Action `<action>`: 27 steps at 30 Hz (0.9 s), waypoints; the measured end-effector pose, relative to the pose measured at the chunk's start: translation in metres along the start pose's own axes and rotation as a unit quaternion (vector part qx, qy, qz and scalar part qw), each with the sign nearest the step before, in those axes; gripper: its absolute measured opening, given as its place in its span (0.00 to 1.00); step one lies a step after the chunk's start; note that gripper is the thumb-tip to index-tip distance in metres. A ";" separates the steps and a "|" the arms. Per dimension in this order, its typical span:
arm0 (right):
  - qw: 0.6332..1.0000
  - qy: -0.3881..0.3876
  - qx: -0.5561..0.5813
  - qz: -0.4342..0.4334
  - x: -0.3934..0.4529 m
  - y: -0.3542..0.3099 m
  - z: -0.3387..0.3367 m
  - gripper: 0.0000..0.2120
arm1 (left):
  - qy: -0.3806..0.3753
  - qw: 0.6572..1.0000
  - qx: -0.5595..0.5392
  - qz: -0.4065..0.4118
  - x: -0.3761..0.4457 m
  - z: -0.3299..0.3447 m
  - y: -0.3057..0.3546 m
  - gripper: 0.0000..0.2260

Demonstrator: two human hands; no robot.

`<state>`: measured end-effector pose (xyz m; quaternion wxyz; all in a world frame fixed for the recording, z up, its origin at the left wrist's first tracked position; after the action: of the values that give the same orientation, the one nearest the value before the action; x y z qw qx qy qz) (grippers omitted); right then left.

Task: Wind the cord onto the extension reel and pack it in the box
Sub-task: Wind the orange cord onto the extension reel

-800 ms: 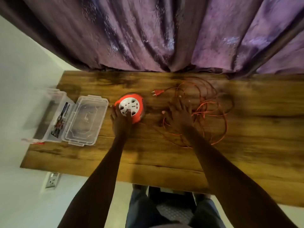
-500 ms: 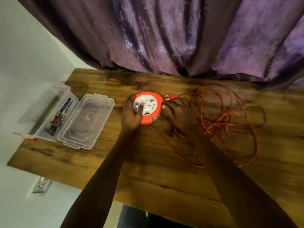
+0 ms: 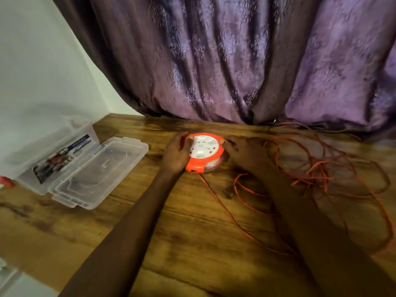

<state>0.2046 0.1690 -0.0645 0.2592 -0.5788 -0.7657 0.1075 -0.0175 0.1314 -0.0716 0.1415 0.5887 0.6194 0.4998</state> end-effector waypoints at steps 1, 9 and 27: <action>1.000 0.000 -0.002 -0.004 0.001 0.000 -0.001 0.21 | 0.003 1.000 0.010 0.000 0.001 0.000 0.000 0.16; 0.999 -0.026 -0.013 0.014 -0.020 -0.011 -0.014 0.21 | 0.062 0.972 0.223 -0.037 -0.030 -0.024 0.021 0.27; 0.879 0.057 0.461 0.108 -0.033 0.000 -0.050 0.15 | -0.021 0.905 -0.416 -0.087 -0.016 0.009 0.077 0.10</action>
<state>0.2370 0.1307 -0.0317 0.5264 -0.4780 -0.5467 0.4423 0.0388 0.1071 -0.0217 0.4294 0.4300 0.4009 0.6856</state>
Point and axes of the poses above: each hand's wrist, its own x-axis towards the middle knuckle, its own z-axis out of the palm, y = z × x, the point moved 2 cm from there along x, towards the middle knuckle, and after that the axes turned 6 degrees about z, right-handed, at the moved point
